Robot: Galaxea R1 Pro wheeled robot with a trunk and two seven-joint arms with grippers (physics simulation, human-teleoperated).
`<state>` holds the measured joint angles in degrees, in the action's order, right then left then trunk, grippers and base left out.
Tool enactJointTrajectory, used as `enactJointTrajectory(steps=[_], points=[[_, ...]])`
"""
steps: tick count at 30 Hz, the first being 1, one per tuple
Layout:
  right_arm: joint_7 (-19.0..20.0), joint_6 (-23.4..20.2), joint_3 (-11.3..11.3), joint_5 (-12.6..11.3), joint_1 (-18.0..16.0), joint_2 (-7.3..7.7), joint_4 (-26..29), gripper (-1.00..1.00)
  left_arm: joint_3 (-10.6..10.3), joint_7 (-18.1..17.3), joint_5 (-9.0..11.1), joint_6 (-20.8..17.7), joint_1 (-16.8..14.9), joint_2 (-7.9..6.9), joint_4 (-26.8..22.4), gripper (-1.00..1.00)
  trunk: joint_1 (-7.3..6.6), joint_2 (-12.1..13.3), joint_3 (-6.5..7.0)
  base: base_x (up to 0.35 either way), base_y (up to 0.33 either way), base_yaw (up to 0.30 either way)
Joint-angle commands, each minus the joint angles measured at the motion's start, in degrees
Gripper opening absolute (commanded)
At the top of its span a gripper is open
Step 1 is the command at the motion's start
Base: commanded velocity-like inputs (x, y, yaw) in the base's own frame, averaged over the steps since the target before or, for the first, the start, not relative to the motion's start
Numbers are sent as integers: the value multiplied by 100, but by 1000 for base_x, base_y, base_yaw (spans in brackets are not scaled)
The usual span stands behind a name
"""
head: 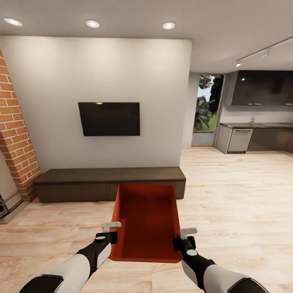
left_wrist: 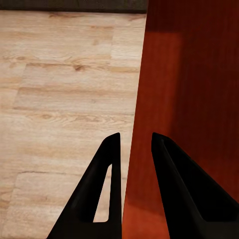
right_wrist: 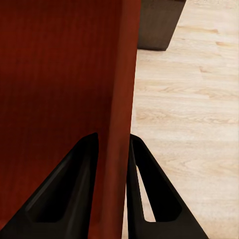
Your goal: Move the two storage containers from the living room to the garage. In the garage, place one container on the floor and stack the other container on top of it (either order is fine).
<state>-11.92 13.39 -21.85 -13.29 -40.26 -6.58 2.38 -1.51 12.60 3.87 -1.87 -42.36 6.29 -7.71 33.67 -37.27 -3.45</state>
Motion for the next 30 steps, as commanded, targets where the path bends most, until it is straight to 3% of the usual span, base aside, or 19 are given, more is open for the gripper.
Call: enactJointTrajectory(steps=[1,30], points=[[1,23,408,-59,-8,-1,-1,-100,72,51,-53,-21,-1,-49,-20,-100,2,-9,-9,0,0,0],[-16,27,403,-57,-8,-1,-1,-100,72,52,-53,-15,-1,-49,-29,-100,2,-9,-7,0,0,-4]])
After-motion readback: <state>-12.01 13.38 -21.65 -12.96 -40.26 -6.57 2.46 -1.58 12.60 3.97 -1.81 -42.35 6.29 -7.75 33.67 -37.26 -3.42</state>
